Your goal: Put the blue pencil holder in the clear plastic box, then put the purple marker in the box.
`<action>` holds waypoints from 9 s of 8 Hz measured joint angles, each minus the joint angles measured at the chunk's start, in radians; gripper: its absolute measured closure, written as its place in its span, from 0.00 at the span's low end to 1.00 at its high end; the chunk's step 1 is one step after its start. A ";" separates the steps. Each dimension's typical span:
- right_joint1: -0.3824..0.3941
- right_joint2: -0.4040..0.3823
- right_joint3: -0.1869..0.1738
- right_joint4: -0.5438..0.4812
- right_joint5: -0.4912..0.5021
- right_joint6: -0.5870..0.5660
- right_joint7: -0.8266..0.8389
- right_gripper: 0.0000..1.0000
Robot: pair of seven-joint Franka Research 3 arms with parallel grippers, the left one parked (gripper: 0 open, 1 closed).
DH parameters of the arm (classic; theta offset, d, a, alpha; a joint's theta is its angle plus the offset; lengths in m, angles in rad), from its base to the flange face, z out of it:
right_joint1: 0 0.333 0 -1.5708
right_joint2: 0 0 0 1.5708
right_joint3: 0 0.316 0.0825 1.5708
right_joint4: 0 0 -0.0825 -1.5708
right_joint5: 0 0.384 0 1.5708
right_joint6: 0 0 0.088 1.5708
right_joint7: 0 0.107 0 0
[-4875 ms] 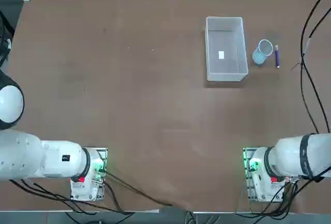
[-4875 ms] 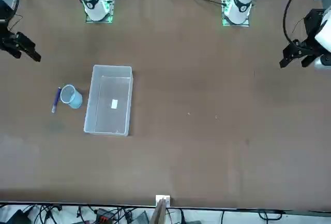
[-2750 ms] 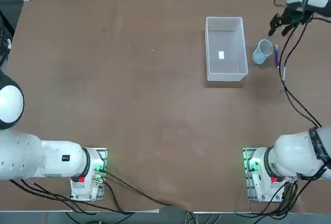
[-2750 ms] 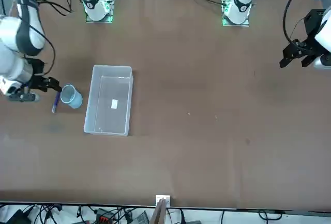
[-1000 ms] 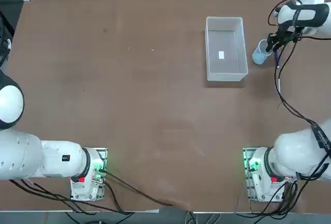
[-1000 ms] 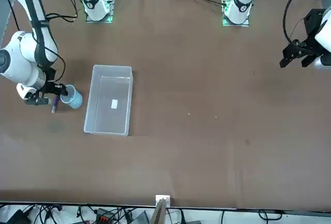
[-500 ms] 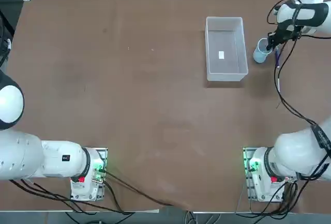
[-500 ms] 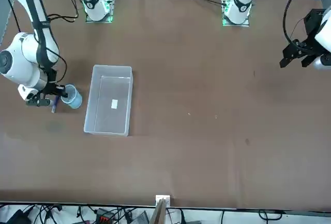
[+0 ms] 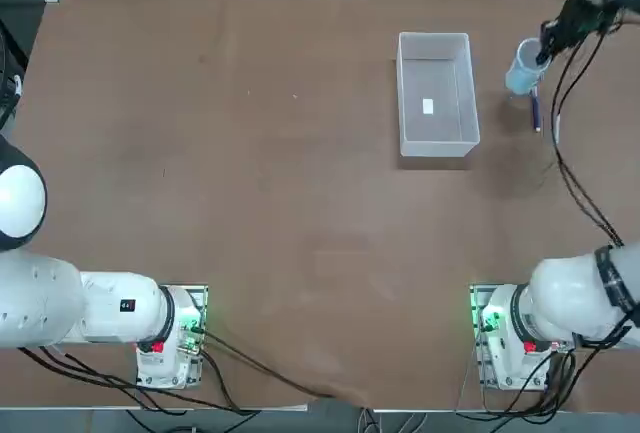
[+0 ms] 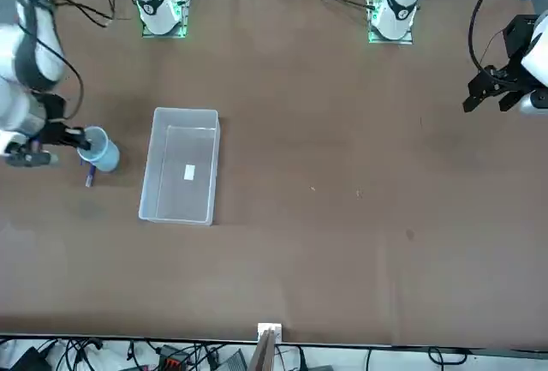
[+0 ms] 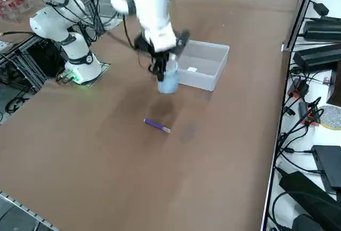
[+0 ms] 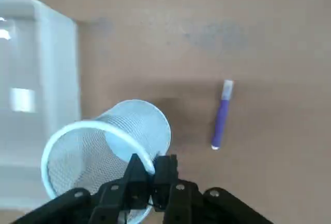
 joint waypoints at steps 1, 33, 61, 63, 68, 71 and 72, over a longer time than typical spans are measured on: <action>0.032 -0.013 0.003 0.056 0.084 -0.052 0.008 0.95; 0.284 0.179 -0.208 0.233 0.025 -0.092 0.158 0.01; 0.039 0.359 -0.200 -0.170 -0.015 0.555 -0.073 0.85; 0.039 0.358 -0.200 -0.168 -0.015 0.556 -0.074 0.85; 0.054 0.234 -0.197 -0.079 -0.015 0.358 -0.081 0.85; 0.118 0.169 -0.191 0.058 -0.013 0.126 -0.046 0.85; 0.152 0.162 -0.189 0.110 -0.013 0.060 -0.004 0.85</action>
